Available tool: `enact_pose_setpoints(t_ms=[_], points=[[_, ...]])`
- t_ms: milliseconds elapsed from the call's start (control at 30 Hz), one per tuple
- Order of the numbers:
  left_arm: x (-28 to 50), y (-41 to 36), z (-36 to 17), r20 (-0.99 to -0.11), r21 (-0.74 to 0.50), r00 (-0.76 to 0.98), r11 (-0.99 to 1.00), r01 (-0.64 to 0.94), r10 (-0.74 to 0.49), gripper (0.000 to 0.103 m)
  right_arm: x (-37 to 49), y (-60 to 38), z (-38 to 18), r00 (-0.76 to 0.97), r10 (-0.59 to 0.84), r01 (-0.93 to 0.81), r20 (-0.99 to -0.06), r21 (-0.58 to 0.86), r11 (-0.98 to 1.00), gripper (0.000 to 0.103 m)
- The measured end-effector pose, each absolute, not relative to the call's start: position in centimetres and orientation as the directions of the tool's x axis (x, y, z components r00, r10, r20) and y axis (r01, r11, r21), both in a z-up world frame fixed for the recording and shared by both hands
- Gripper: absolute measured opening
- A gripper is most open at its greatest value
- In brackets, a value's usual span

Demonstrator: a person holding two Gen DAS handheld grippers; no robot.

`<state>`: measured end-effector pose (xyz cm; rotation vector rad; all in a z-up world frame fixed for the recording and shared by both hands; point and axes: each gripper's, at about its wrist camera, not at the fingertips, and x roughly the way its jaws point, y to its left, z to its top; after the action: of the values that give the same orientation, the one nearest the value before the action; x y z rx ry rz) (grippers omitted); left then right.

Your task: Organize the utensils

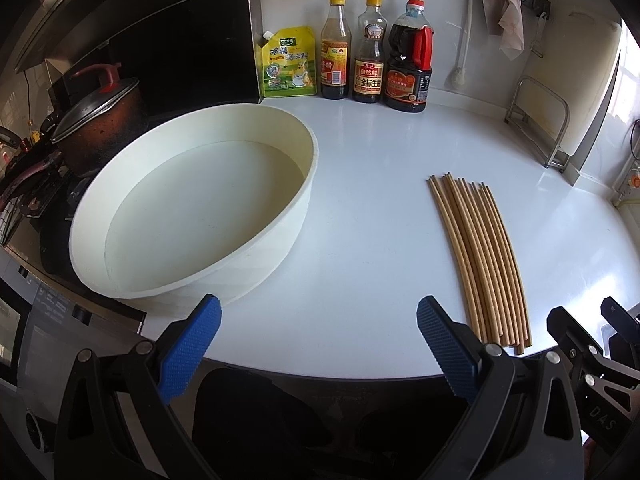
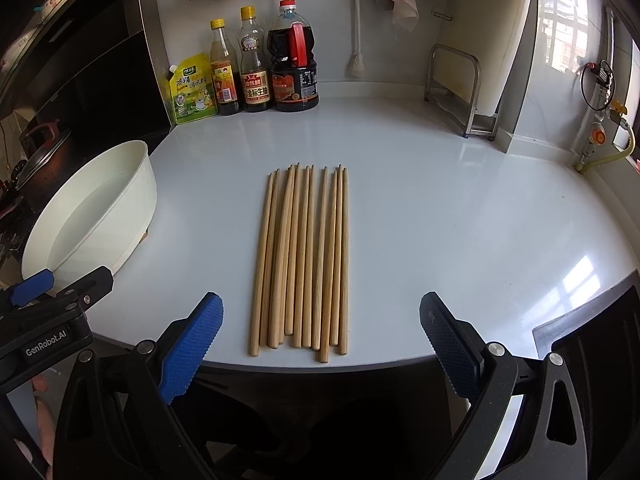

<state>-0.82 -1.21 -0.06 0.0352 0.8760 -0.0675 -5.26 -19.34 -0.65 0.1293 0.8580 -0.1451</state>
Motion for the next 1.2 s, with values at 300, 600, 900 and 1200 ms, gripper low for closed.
enact_pose_setpoints(t_ms=[300, 600, 900, 1200], points=[[1.2, -5.5, -1.8, -0.801, -0.034, 0.584, 0.985, 0.171, -0.130, 0.097, -3.9, -24.1, -1.6, 0.628, -0.097, 0.238, -0.772, 0.071, 0.969, 0.094], [5.2, -8.3, -4.2, -0.823, -0.028, 0.555, 0.986, 0.166, -0.117, 0.097, 0.5, -26.7, -4.8, 0.567, -0.102, 0.245, -0.817, 0.049, 0.968, 0.094], [7.2, -8.7, -5.6, -0.844, -0.031, 0.526, 0.989, 0.146, -0.104, 0.097, 3.5, -26.8, -6.8, 0.526, -0.123, 0.236, -0.842, 0.006, 0.972, 0.094], [8.0, -9.1, -6.3, -0.845, -0.015, 0.528, 0.991, 0.135, -0.084, 0.097, 4.1, -27.0, -7.8, 0.503, -0.129, 0.214, -0.855, -0.021, 0.977, 0.094]])
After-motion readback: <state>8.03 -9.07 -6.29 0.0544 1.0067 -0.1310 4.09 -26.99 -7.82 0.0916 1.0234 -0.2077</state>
